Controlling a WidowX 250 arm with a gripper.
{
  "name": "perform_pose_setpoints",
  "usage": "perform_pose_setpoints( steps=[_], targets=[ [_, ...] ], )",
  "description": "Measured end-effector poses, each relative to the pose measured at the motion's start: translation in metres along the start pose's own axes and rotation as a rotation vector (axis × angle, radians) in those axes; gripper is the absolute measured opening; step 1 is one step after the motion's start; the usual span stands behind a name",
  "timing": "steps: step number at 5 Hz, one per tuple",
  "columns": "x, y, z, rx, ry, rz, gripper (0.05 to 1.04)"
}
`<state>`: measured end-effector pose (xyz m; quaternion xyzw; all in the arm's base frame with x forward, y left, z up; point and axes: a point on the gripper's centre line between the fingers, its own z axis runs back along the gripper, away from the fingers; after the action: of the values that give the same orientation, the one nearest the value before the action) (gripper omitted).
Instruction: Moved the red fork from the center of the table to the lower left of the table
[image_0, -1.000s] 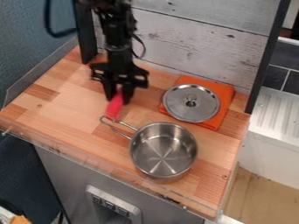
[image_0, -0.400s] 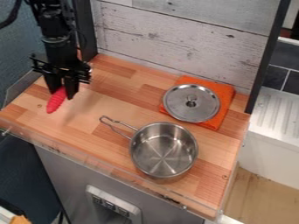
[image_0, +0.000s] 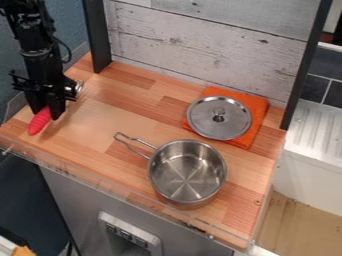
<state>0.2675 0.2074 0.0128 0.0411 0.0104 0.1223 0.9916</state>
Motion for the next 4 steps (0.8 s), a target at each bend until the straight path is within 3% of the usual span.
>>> perform_pose_setpoints(
  steps=[1,3,4],
  targets=[
    [0.001,0.005,-0.01,-0.001,0.018,-0.023,0.393],
    [0.015,-0.001,-0.011,0.015,-0.019,-0.148,0.393],
    [0.016,-0.005,-0.012,-0.004,-0.034,-0.197,0.462]
  ],
)
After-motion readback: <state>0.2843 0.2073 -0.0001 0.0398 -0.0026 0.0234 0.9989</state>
